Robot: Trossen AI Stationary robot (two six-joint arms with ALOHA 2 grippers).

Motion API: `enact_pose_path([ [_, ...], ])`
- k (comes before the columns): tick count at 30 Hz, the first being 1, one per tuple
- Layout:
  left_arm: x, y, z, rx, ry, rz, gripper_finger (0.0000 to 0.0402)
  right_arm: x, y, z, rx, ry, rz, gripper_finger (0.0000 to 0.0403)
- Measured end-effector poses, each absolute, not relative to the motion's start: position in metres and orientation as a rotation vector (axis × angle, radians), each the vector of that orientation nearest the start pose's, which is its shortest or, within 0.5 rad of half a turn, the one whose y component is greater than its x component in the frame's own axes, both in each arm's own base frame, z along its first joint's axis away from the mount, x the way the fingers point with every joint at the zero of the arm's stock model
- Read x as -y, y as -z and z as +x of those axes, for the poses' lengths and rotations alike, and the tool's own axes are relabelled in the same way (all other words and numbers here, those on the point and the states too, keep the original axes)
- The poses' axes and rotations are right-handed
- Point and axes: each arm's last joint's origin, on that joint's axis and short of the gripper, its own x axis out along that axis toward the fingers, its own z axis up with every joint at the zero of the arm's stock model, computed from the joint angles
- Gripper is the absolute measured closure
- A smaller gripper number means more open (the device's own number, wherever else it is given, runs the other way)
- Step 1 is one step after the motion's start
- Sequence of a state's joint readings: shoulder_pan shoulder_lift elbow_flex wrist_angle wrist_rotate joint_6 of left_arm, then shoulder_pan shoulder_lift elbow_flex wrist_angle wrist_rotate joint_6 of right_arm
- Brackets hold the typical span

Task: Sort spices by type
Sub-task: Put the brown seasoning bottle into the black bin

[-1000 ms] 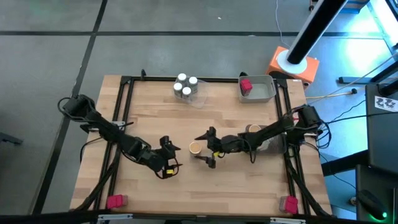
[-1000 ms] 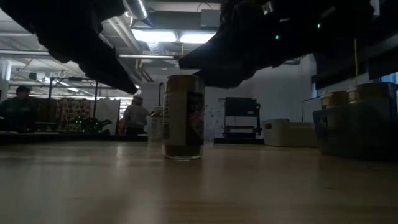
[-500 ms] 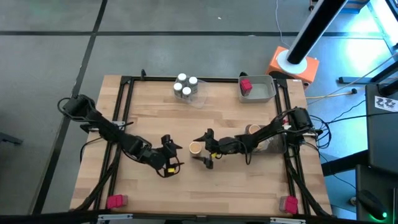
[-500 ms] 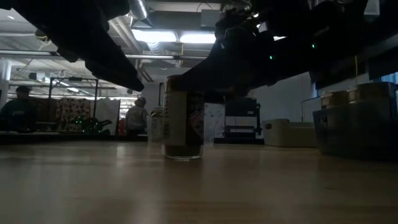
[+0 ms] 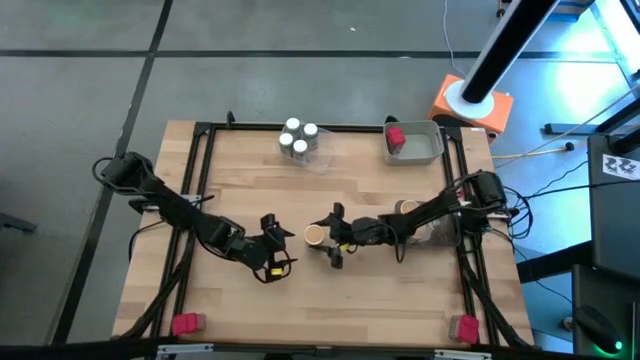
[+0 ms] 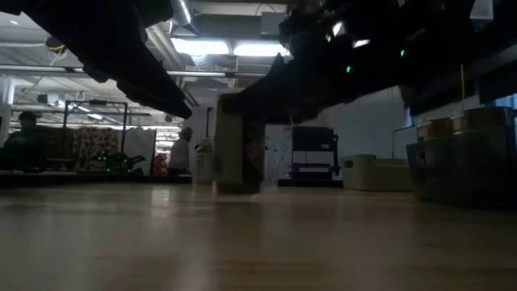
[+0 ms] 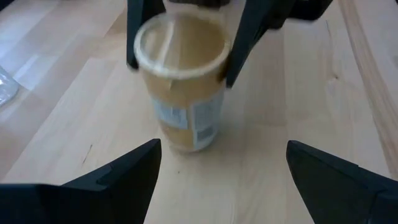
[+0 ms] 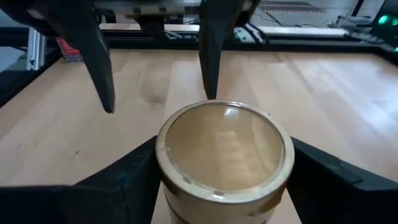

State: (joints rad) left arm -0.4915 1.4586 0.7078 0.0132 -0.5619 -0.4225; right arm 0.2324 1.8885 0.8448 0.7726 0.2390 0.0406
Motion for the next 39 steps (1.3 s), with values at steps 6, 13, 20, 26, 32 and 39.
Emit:
enact_pose_path([
  [6, 0.118, -0.180, 0.253, -0.605, -0.204, -0.051, 0.0073, -0.089, -0.181, 0.342, -0.310, 0.076, -0.106, 0.0123],
  [13, 0.118, -0.180, 0.253, -0.605, -0.204, -0.052, 0.0073, -0.099, -0.241, 0.293, -0.339, 0.230, -0.191, 0.0123],
  [20, 0.118, -0.180, 0.253, -0.605, -0.205, -0.052, 0.0073, -0.096, -0.285, 0.222, -0.361, 0.418, -0.198, 0.0123],
  [26, 0.117, -0.180, 0.253, -0.605, -0.205, -0.052, 0.0073, -0.084, -0.300, 0.168, -0.370, 0.481, -0.094, 0.0123],
  [32, 0.117, -0.180, 0.253, -0.605, -0.205, -0.052, 0.0073, -0.069, -0.299, 0.134, -0.409, 0.521, -0.010, 0.0123],
  [39, 0.117, -0.180, 0.253, -0.605, -0.206, -0.053, 0.0073, -0.051, -0.290, 0.110, -0.497, 0.608, 0.053, 0.0123],
])
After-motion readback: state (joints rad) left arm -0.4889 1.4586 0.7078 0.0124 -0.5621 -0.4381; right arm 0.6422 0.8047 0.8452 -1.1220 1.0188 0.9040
